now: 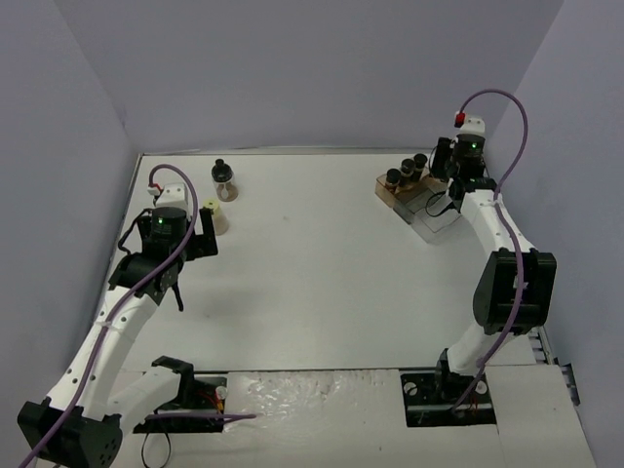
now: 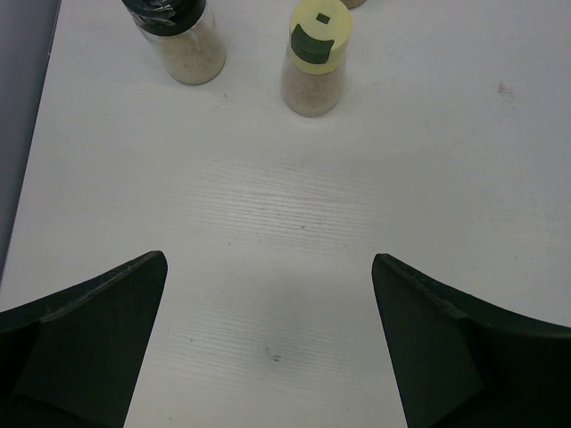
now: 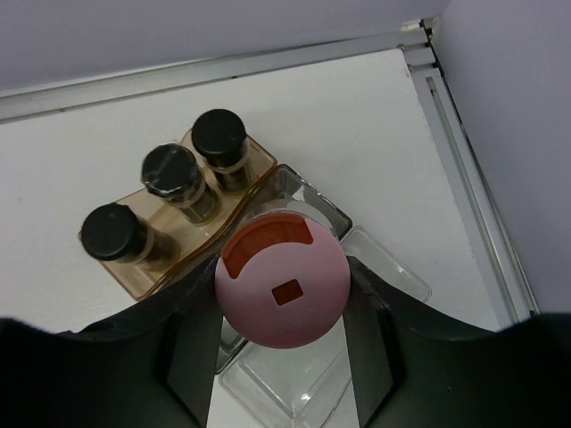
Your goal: Organize the condiment bottles
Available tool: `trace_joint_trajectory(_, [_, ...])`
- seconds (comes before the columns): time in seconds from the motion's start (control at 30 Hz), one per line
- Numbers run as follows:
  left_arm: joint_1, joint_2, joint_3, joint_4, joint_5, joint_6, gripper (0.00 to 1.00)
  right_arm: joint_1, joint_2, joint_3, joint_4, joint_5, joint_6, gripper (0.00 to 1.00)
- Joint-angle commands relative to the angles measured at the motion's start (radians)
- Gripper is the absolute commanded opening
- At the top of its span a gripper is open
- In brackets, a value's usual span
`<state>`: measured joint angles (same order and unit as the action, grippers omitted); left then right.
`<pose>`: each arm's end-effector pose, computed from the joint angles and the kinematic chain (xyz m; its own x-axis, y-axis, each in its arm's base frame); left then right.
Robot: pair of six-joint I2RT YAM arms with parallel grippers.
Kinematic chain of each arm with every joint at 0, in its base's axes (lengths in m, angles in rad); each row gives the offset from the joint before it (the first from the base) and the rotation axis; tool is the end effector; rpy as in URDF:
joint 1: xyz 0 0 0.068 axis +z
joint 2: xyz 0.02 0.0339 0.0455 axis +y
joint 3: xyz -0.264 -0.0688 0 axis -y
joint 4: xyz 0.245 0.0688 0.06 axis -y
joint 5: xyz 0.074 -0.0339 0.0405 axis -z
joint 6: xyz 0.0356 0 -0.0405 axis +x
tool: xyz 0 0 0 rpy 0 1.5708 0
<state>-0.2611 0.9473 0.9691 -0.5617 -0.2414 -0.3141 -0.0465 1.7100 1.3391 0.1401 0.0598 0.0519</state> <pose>0.1979 -0.0441 0.3373 -0.4886 -0.1800 -0.8538 -0.1035 0.9835 -0.1481 0.4128 -0.0213 0.3170 -0.2228 0.0622 -0.9729 0.1162 0.9925 0.0368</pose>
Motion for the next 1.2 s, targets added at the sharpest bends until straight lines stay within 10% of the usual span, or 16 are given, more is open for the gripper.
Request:
trace_joint_trajectory(0.0, [0.008, 0.005, 0.059, 0.033, -0.001, 0.013, 0.97, -0.021, 0.07, 0.084, 0.089, -0.011, 0.011, 0.0])
trace_joint_trajectory(0.7, [0.019, 0.02, 0.056, 0.036, 0.01, 0.01, 0.97, -0.029, 0.269, 0.086, 0.195, -0.042, 0.018, 0.01])
trace_joint_trajectory(1.17, [0.039, 0.078, 0.053, 0.051, 0.034, -0.003, 0.97, -0.03, 0.205, 0.077, 0.153, -0.047, 0.04, 0.79])
